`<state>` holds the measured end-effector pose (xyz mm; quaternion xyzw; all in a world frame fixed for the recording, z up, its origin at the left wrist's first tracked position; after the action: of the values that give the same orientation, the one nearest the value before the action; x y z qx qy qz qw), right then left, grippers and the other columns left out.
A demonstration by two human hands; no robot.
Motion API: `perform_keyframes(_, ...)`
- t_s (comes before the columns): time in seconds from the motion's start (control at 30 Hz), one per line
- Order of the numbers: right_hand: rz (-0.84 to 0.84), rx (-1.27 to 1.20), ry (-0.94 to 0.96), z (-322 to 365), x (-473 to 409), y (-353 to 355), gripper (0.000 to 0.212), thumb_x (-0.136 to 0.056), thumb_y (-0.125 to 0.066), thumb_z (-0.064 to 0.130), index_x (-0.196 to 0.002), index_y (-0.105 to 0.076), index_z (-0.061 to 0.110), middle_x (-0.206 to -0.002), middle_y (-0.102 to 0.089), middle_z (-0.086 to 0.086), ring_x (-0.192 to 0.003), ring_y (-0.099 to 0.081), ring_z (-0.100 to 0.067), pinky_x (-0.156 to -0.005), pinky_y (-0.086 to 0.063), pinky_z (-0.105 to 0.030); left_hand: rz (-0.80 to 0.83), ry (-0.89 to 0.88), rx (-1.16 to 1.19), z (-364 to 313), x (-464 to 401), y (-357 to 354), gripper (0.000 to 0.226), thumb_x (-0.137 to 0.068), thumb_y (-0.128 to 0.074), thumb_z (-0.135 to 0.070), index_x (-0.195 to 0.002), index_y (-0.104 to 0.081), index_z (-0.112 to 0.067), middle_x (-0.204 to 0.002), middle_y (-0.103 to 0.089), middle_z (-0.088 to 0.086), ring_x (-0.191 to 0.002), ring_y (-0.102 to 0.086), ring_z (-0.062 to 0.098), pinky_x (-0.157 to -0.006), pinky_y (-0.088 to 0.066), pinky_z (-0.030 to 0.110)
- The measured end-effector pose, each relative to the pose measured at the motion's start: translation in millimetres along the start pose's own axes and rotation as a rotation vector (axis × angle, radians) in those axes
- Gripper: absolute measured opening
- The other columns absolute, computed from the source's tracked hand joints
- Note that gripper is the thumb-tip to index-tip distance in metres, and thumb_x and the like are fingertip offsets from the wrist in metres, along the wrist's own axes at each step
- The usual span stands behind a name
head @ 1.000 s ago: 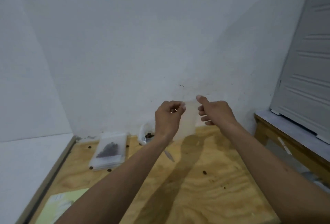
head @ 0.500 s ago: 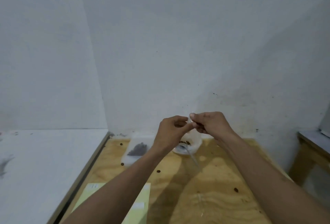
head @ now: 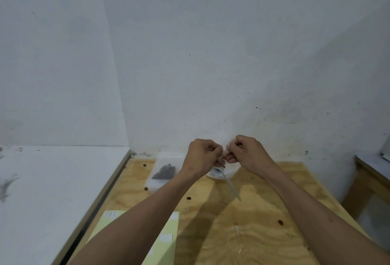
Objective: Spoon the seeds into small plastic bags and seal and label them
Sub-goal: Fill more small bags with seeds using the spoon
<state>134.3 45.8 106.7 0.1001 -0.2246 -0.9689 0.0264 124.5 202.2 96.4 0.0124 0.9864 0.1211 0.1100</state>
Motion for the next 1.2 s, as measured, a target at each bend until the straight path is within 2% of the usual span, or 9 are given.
perform_keyframes(0.23, -0.015, 0.063, -0.037, 0.6, 3.3, -1.7, 0.024, -0.095, -0.052, 0.008, -0.081, -0.055, -0.011, -0.076, -0.077, -0.012, -0.071, -0.077, -0.023, -0.082, -0.061, -0.051, -0.168, 0.060, -0.017, 3.2, 7.3, -2.8, 0.021, -0.088, -0.053, 0.006, -0.075, -0.069, 0.008, -0.065, -0.073, 0.014, -0.058, -0.074, 0.021, -0.056, -0.059, 0.027)
perform_keyframes(0.37, -0.046, 0.054, -0.084, -0.2, 2.1, -0.9, 0.028, -0.093, -0.056, 0.011, -0.067, -0.047, 0.003, -0.071, -0.076, -0.014, -0.066, -0.077, -0.023, -0.079, -0.062, -0.051, -0.190, 0.021, -0.067, -1.1, 5.9, 1.8, 0.020, -0.088, -0.056, 0.001, -0.072, -0.068, 0.001, -0.071, -0.075, 0.015, -0.063, -0.075, 0.024, -0.054, -0.057, 0.024)
perform_keyframes(0.53, -0.231, -0.040, -0.109, 12.4, 1.5, 2.5, 0.018, -0.089, -0.070, 0.018, -0.100, -0.062, 0.007, -0.070, -0.076, -0.008, -0.058, -0.075, -0.016, -0.065, -0.062, -0.027, -0.208, -0.197, -0.287, -8.2, 5.7, -10.2, 0.024, -0.093, -0.057, -0.004, -0.075, -0.069, 0.004, -0.063, -0.070, 0.015, -0.057, -0.069, 0.029, -0.059, -0.058, 0.043)
perform_keyframes(0.63, -0.266, -0.011, -0.118, 14.6, -0.2, 8.8, 0.018, -0.087, -0.064, 0.003, -0.105, -0.066, 0.007, -0.073, -0.075, -0.011, -0.054, -0.073, -0.010, -0.048, -0.048, -0.008, -0.274, -0.144, -0.223, -7.0, 5.5, -0.6, 0.023, -0.090, -0.058, -0.006, -0.072, -0.070, 0.000, -0.061, -0.070, 0.010, -0.060, -0.070, 0.028, -0.063, -0.058, 0.047)
perform_keyframes(0.77, -0.271, 0.008, -0.109, 18.5, -0.5, 13.2, 0.020, -0.086, -0.063, 0.000, -0.100, -0.072, 0.011, -0.071, -0.076, -0.010, -0.056, -0.074, -0.010, -0.053, -0.048, -0.005, -0.376, -0.046, -0.117, -10.6, 6.0, 13.7, 0.015, -0.087, -0.062, -0.017, -0.078, -0.073, -0.012, -0.069, -0.074, -0.002, -0.071, -0.073, 0.017, -0.077, -0.060, 0.044)
perform_keyframes(0.83, -0.266, -0.061, -0.118, 19.8, -2.3, 16.7, 0.019, -0.085, -0.067, 0.000, -0.097, -0.076, 0.011, -0.074, -0.077, -0.006, -0.060, -0.075, -0.013, -0.062, -0.055, -0.011, -0.291, -0.107, -0.163, -17.9, 4.5, 13.6, 0.017, -0.091, -0.066, -0.027, -0.104, -0.073, -0.019, -0.096, -0.074, -0.009, -0.090, -0.070, 0.006, -0.086, -0.058, 0.036)
perform_keyframes(1.0, -0.165, -0.271, -0.175, 20.2, -6.3, 20.9, 0.018, -0.085, -0.071, -0.005, -0.099, -0.078, 0.003, -0.085, -0.078, -0.014, -0.071, -0.078, -0.023, -0.079, -0.062, -0.029, 0.149, -0.246, -0.395, -18.9, -4.3, 10.3, 0.118, -0.071, -0.086, -0.055, -0.161, -0.014, -0.029, -0.164, -0.012, -0.019, -0.149, -0.012, -0.001, -0.116, -0.021, 0.024)
perform_keyframes(1.1, -0.049, -0.312, -0.167, 26.6, -4.4, 12.9, 0.016, -0.084, -0.071, -0.008, -0.096, -0.078, 0.000, -0.086, -0.078, -0.019, -0.070, -0.076, -0.023, -0.074, -0.063, -0.027, 0.236, -0.379, -0.647, -12.7, -17.5, 9.3, 0.135, -0.063, -0.087, -0.062, -0.162, -0.006, -0.020, -0.168, -0.008, -0.007, -0.154, 0.000, 0.008, -0.126, 0.000, 0.037)
perform_keyframes(1.2, 0.012, -0.306, -0.179, 27.4, -0.6, 12.5, 0.016, -0.083, -0.072, -0.010, -0.096, -0.078, -0.002, -0.091, -0.077, -0.021, -0.069, -0.075, -0.023, -0.074, -0.063, -0.028, 0.185, -0.479, -0.652, -10.6, -21.9, 13.1, 0.102, -0.065, -0.081, -0.059, -0.147, -0.040, -0.014, -0.136, -0.045, -0.007, -0.131, -0.038, 0.012, -0.122, -0.020, 0.046)
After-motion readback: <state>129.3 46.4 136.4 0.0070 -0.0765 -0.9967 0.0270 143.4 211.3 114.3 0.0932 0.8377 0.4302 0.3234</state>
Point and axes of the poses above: each hand's wrist, its own x-axis away from the middle knuckle, its own y-axis out of the back of the hand, z = x × y, the point moved 5 cm from there along -x, towards the middle knuckle
